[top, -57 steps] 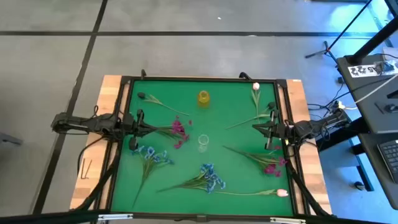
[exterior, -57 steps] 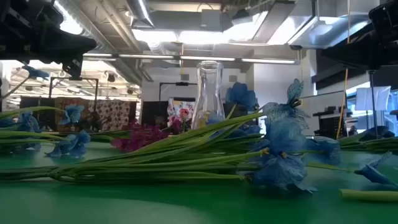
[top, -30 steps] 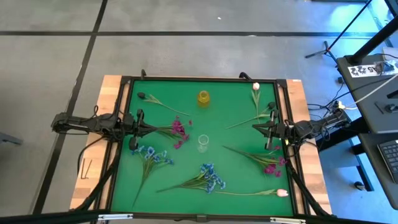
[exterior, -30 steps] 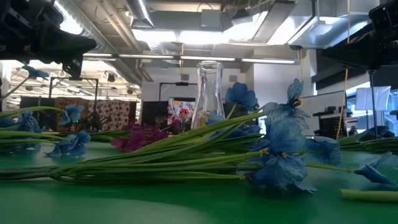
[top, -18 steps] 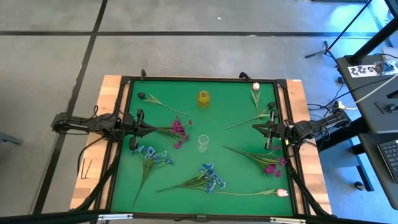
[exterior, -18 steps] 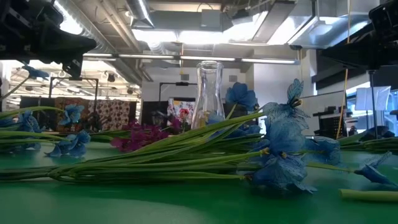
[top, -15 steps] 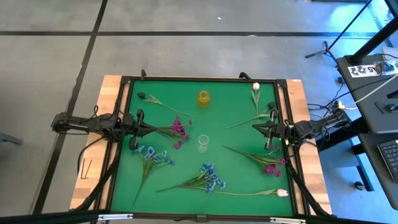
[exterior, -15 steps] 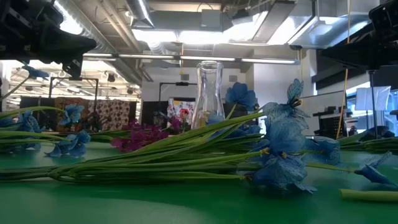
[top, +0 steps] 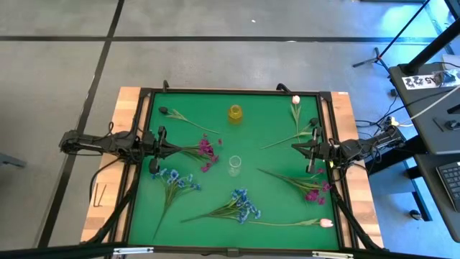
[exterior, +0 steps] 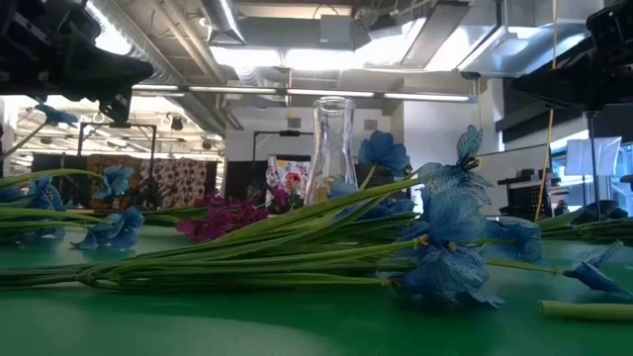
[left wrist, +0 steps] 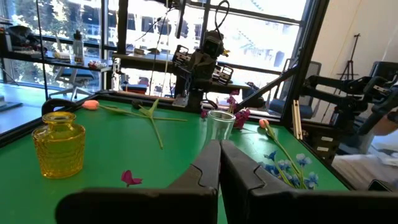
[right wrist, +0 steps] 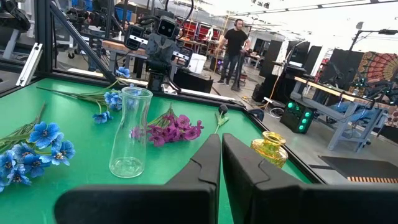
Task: Sort flowers into vase by color
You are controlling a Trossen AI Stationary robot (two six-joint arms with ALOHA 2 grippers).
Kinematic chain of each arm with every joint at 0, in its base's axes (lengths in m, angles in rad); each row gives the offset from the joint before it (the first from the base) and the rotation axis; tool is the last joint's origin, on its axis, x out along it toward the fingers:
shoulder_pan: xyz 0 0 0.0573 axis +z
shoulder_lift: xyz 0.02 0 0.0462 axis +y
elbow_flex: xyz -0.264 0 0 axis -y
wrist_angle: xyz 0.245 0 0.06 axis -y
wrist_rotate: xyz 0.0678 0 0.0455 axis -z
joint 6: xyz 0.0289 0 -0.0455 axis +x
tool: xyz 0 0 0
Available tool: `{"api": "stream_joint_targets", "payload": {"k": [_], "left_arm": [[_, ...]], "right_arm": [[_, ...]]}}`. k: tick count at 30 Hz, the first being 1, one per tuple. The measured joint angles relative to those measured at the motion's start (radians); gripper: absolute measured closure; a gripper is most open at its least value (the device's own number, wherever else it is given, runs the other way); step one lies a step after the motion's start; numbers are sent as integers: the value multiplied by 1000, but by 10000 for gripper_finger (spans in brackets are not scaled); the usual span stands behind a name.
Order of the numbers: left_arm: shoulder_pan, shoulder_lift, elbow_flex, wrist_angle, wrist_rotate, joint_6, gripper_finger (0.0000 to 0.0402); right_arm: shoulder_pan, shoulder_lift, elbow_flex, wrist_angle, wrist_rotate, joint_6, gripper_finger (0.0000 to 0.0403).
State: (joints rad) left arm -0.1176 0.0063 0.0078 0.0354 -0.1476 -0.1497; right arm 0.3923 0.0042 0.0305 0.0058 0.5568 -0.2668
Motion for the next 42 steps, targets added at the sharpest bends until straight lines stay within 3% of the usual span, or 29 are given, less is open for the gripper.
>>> {"api": "stream_joint_targets", "payload": {"k": [19,27,33,42], "left_arm": [[0,0,0,0,0,0,401],[0,0,0,0,0,0,401],[0,0,0,0,0,0,401],[0,0,0,0,0,0,401]], "right_arm": [[0,0,0,0,0,3,384],[0,0,-3,102,-116,284,384],[0,0,-3,265,-29,338,384],[0,0,-2,290,105,313,384]]}}
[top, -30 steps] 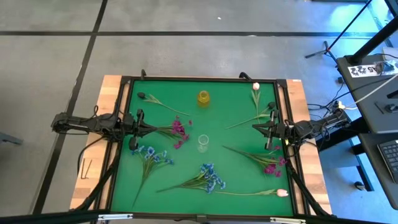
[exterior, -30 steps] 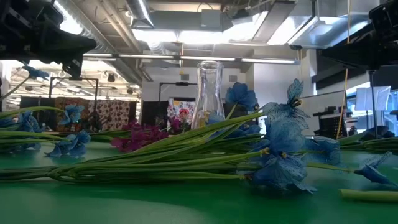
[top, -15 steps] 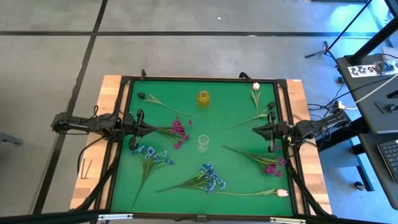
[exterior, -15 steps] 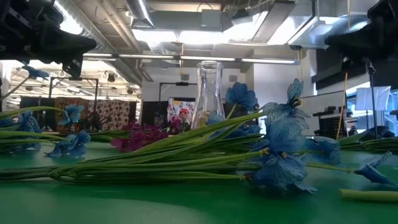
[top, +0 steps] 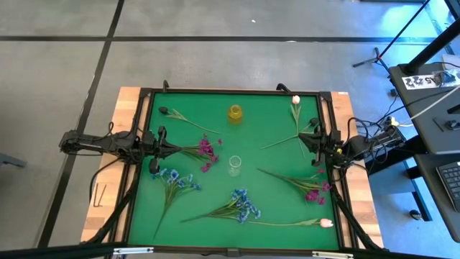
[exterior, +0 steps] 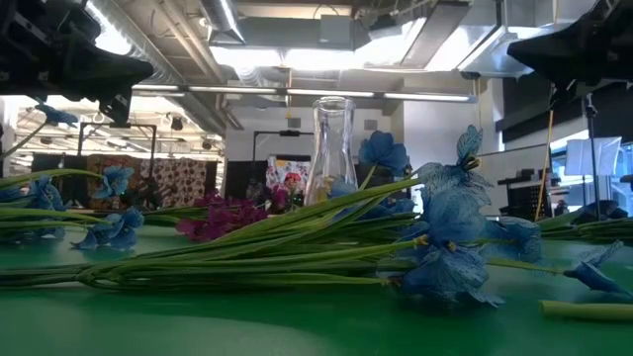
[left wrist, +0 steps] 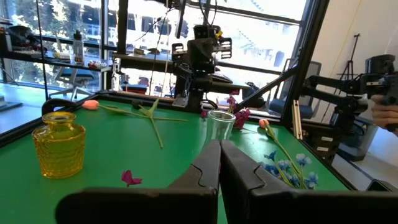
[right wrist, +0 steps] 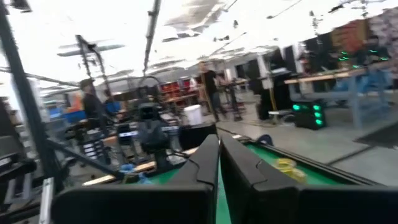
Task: Sort flowers into vase by color
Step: Put the right black flower into the yellow vase
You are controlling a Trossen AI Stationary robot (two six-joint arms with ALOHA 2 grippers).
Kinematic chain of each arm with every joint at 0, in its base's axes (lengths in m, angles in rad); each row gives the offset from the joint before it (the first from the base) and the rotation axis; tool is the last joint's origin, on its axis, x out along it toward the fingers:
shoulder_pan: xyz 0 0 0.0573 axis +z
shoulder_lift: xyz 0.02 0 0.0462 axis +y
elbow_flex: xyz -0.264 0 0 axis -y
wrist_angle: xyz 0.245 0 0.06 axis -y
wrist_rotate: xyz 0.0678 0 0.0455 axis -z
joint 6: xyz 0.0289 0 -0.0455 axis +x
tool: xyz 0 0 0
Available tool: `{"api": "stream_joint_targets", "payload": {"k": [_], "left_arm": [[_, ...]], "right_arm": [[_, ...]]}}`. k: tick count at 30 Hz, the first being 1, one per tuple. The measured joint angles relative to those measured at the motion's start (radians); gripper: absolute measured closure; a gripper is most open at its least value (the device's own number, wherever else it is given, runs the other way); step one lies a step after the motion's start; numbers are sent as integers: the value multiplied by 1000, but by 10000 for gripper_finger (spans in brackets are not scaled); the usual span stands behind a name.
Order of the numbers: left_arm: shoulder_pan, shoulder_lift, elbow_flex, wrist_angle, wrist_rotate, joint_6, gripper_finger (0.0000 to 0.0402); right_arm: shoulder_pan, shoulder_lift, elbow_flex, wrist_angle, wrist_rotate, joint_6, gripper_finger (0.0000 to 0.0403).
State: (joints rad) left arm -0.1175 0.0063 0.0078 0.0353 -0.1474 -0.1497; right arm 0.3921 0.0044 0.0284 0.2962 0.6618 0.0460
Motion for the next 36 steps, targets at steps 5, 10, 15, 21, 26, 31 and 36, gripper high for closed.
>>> {"api": "stream_joint_targets", "payload": {"k": [5,10,15,21,26,31,36], "left_arm": [[0,0,0,0,0,0,401],[0,0,0,0,0,0,401],[0,0,0,0,0,0,401],[0,0,0,0,0,0,401],[0,0,0,0,0,0,401],[0,0,0,0,0,0,401],[0,0,0,0,0,0,401]], "right_arm": [[0,0,1,-10,1,2,384],[0,7,17,-29,1,26,384],[0,81,89,-123,106,83,384],[0,234,253,-342,246,262,384],[0,399,398,-567,264,490,384],[-1,559,556,-888,261,801,384],[-86,702,675,-1228,71,1111,384]]}}
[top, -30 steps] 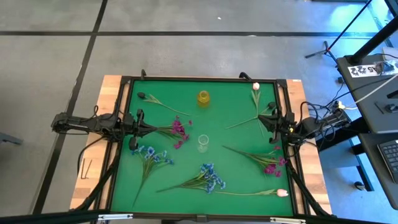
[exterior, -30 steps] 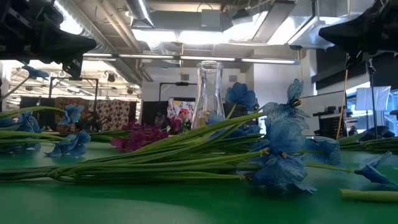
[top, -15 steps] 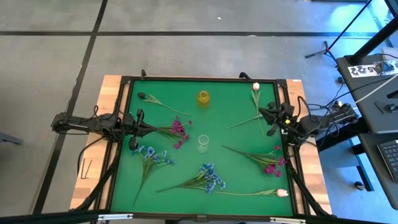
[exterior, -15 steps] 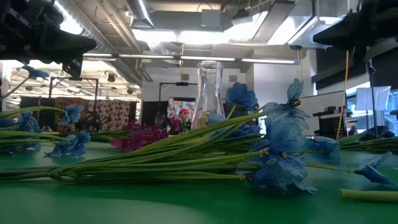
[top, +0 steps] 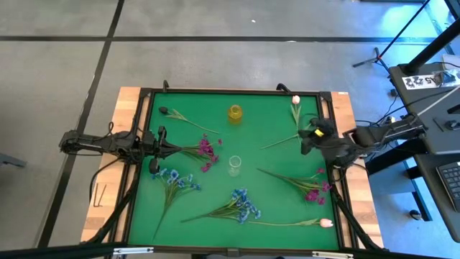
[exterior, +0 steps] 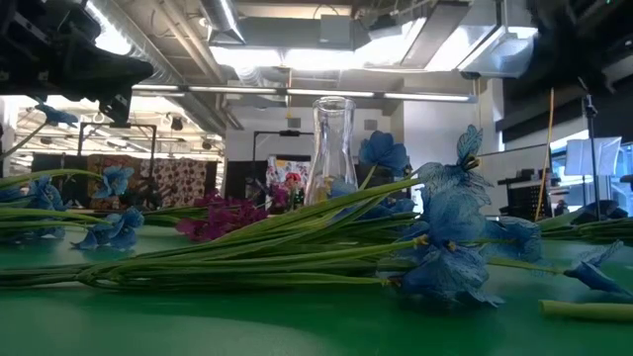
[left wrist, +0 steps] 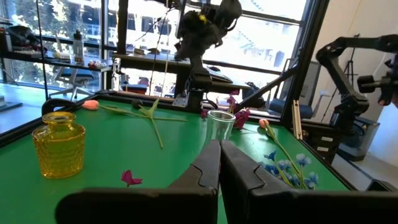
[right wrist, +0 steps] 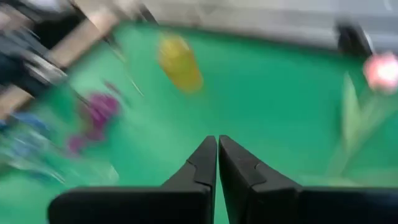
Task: Sort flowers into vase by color
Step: Put the right black flower into the yellow vase
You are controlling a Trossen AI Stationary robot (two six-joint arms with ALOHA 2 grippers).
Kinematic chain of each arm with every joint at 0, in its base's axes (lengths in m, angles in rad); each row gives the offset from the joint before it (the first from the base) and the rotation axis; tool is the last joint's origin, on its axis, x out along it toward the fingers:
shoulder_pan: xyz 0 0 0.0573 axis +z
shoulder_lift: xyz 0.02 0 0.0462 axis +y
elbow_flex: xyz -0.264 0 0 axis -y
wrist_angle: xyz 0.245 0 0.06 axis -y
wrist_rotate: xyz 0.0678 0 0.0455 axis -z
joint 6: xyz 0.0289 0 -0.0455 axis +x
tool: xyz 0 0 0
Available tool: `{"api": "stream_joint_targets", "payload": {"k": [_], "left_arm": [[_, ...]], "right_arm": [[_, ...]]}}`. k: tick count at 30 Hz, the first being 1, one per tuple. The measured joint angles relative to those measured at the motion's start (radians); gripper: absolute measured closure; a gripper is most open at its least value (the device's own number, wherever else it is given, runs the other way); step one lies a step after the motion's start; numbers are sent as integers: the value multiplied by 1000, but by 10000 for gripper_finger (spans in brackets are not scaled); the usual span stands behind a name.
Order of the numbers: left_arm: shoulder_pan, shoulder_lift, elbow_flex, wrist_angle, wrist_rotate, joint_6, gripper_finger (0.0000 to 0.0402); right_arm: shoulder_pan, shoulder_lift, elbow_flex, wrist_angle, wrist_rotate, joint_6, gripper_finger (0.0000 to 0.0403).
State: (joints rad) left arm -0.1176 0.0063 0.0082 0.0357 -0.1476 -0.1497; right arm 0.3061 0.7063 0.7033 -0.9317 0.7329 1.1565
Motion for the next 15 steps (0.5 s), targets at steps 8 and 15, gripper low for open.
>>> {"api": "stream_joint_targets", "payload": {"k": [8,15], "left_arm": [[0,0,0,0,0,0,401],[0,0,0,0,0,0,401]], "right_arm": [[-197,156,6,-74,-363,42,333],[-369,245,6,-70,-360,18,232]]}}
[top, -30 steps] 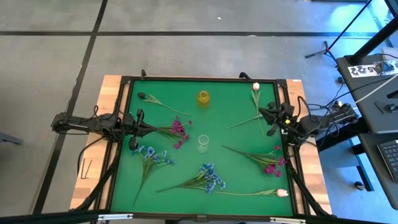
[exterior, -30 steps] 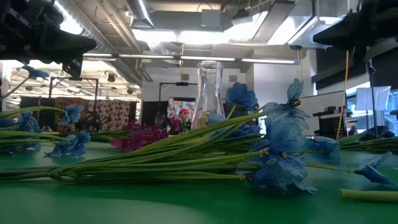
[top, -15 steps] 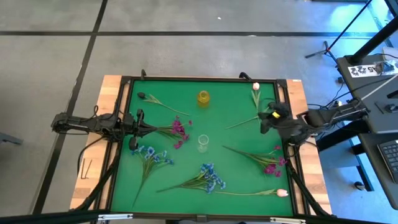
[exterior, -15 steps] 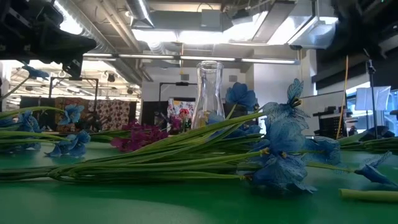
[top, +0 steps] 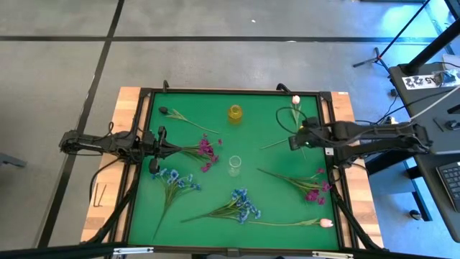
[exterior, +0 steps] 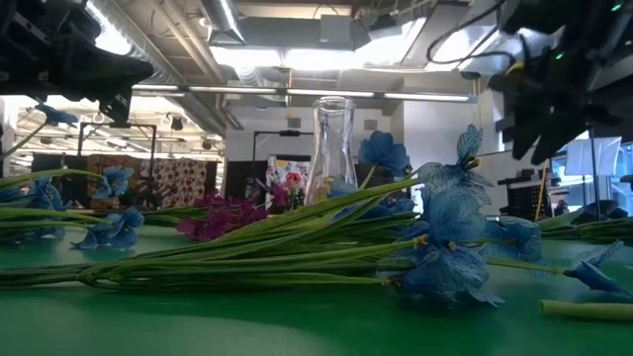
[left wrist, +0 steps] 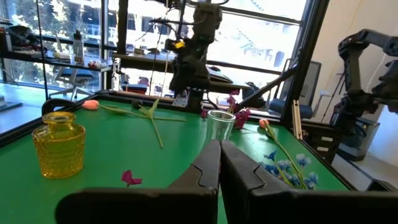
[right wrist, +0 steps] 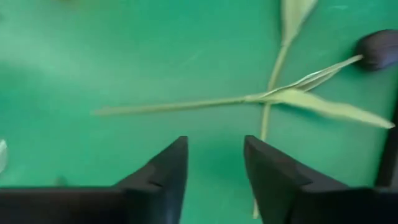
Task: Sort flowers into vase by color
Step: Put the right black flower into the yellow vase
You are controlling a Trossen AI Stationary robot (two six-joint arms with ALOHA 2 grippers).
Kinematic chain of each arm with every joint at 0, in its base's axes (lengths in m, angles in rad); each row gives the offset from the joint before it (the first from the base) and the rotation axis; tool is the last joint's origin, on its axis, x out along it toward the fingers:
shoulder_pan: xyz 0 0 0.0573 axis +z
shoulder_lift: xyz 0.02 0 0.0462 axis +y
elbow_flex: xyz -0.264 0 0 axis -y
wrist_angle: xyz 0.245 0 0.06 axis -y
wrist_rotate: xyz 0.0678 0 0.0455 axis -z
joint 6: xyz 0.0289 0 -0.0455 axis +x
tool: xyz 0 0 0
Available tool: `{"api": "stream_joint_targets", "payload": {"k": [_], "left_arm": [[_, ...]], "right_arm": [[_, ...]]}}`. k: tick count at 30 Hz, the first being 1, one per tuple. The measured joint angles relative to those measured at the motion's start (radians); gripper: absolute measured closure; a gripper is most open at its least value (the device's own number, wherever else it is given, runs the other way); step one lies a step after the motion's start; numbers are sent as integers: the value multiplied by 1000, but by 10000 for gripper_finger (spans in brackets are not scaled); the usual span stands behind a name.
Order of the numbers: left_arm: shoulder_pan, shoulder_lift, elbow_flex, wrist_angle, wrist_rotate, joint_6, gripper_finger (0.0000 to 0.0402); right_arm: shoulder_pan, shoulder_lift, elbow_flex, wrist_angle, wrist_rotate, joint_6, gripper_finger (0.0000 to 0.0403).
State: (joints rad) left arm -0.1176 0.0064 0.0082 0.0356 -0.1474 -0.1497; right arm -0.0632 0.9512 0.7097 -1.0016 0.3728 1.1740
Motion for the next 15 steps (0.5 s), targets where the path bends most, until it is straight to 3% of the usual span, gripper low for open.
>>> {"api": "stream_joint_targets", "payload": {"k": [7,15], "left_arm": [[0,0,0,0,0,0,401],[0,0,0,0,0,0,401]], "right_arm": [[-182,111,0,87,-19,-1,176],[-302,256,-29,208,-86,29,181]]}}
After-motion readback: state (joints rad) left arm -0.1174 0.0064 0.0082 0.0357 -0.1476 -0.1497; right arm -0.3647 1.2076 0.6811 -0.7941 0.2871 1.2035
